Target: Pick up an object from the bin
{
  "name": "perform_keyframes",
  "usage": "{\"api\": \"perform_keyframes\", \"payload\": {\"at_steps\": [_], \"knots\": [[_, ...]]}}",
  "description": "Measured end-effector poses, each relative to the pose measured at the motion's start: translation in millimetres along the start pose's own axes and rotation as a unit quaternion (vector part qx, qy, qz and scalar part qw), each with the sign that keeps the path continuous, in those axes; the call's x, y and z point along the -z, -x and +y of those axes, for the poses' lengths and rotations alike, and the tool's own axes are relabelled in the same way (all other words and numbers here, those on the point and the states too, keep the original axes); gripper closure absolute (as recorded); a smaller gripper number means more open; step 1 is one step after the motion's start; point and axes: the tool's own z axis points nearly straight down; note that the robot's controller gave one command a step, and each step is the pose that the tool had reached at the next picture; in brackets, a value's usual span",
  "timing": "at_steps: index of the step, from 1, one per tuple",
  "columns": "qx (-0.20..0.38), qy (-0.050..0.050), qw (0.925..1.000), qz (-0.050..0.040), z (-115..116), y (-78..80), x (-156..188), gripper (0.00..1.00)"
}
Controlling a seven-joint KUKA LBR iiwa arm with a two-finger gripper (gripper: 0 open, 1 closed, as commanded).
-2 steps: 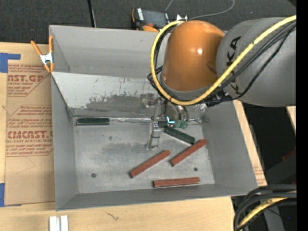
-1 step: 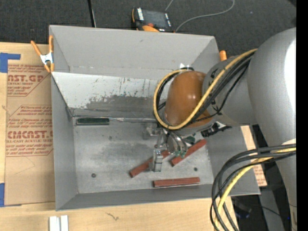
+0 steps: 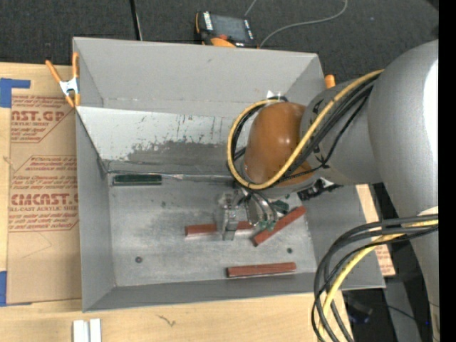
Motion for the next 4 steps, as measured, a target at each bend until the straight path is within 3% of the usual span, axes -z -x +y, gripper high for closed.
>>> {"api": "perform_keyframes", "payload": {"at_steps": [1,2,3,4], "knots": [[-0.001,0.000,1.0000,-0.0027,-1,0.6,-1,0.00],[0.099,-0.001,0.9951,-0.0033,11,-63.0,-2,0.00],[0.099,-0.001,0.9951,0.0001,11,-63.6,0,1.00],[0.089,-0.002,0.9960,-0.0060,11,-37.7,173,1.00]]}}
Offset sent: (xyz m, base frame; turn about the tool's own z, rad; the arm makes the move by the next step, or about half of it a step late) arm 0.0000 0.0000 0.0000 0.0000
